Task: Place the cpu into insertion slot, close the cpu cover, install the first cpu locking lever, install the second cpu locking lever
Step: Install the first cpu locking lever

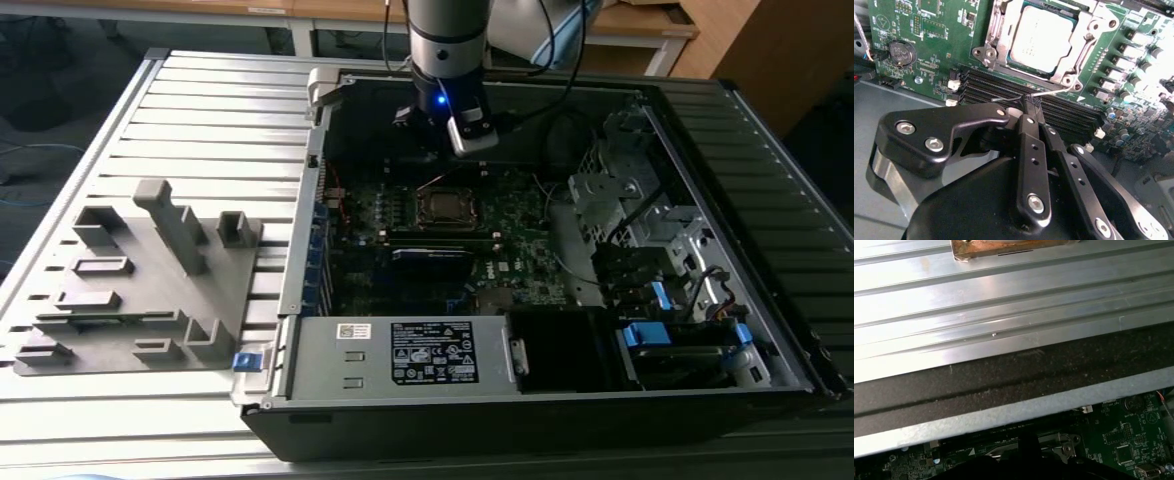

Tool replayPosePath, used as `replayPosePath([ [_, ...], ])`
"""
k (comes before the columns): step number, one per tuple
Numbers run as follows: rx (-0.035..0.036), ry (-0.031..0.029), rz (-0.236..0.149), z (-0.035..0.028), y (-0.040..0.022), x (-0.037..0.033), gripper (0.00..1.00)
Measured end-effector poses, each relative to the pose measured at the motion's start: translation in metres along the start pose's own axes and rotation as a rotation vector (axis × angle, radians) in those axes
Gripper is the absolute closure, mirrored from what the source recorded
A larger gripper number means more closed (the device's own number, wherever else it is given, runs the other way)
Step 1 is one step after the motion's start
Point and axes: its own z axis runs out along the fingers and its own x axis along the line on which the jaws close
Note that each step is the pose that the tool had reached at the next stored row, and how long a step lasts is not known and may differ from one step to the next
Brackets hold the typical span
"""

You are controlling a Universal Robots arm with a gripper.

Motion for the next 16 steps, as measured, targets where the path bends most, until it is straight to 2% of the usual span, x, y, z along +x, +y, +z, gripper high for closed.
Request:
replayPosePath([
  [12,-0.0001,0.0,0.0,0.0028,0.0009,-0.0002,0.89],
  [16,0.0008,-0.0003,0.0,0.0039,0.002,-0.0022,0.89],
])
